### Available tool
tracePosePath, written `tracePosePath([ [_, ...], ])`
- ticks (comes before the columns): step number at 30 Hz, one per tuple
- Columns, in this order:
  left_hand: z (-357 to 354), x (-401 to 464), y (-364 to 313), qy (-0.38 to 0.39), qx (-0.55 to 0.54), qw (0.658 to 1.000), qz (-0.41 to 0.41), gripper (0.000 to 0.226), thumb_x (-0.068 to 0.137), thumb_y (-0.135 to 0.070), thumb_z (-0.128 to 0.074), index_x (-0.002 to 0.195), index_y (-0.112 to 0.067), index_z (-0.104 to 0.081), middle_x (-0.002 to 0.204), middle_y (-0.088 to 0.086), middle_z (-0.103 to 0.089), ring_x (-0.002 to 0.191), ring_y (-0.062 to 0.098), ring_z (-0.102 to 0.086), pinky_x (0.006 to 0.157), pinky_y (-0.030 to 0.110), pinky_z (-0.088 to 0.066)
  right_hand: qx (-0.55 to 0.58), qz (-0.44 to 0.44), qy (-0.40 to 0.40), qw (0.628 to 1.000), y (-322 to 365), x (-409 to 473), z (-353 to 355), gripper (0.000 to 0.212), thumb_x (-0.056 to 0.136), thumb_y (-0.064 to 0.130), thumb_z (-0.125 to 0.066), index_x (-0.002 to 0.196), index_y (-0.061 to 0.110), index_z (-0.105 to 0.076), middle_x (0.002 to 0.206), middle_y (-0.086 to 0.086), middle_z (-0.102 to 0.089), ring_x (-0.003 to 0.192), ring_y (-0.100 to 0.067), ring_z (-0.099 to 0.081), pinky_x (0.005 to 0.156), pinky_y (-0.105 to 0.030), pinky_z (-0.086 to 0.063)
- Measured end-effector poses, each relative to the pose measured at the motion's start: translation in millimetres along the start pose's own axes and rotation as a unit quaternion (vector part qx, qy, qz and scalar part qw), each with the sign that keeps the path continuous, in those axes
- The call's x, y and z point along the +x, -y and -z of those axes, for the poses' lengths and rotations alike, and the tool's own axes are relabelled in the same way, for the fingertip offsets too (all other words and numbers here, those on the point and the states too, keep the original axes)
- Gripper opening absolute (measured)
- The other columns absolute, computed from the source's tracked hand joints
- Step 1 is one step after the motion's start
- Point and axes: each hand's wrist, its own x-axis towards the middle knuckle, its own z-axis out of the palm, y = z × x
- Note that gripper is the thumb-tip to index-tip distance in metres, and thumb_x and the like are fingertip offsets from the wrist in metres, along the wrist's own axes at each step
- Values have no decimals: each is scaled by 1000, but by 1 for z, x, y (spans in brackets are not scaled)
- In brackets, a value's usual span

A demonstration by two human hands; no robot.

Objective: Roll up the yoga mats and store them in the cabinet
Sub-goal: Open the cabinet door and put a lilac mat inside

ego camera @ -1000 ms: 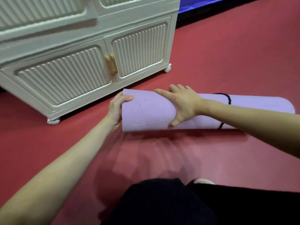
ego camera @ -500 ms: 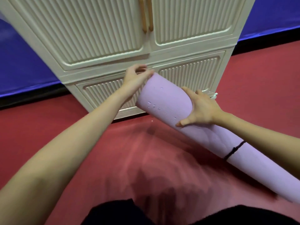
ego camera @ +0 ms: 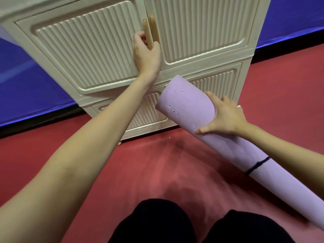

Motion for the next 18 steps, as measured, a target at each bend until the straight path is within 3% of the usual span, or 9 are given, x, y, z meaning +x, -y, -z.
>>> tracePosePath([
  [1,3,-3,-1,-14,17,1000,-22,7,75,-20,-54,81,-22,-51,83,1,-56,68,8,-49,77,35,-47,0,-1,-3,1000,1,-1,0,122,40,67,-83,142,47,-20,109,-10,-44,111,-39,-48,93,-54,-40],
  [4,21,-24,-5,-41,48,994,-94,30,85,-24,-59,66,-31,-37,74,-3,-49,62,0,-43,67,22,-39,-2,-3,-4,1000,5,-4,2,122,43,64,-85,144,43,-20,117,-15,-46,113,-41,-47,94,-55,-37],
  [6,36,-33,-2,-33,43,992,-117,31,85,-27,-60,65,-28,-36,69,-2,-47,62,5,-42,66,27,-40,-2,-4,-2,1000,10,-6,2,120,45,62,-85,144,43,-20,118,-15,-45,113,-41,-46,91,-53,-39],
  [10,63,-48,1,-21,26,992,-122,29,81,-26,-65,66,-22,-41,62,6,-51,62,31,-53,64,45,-48,6,-6,-5,1000,20,-11,2,119,45,58,-87,143,42,-22,119,-16,-44,113,-42,-45,89,-51,-39],
  [14,85,-68,2,-11,31,990,-136,29,79,-16,-68,71,-26,-42,67,-8,-52,63,15,-52,67,41,-50,1,2,3,1000,24,-21,3,120,44,58,-87,144,41,-22,118,-16,-45,113,-42,-46,86,-48,-39],
  [18,99,-75,2,-6,40,991,-131,22,79,-16,-69,74,-15,-47,67,-12,-51,63,6,-49,66,34,-47,-11,13,22,1000,27,-32,2,123,43,61,-86,145,42,-20,120,-17,-47,114,-43,-49,93,-50,-40],
])
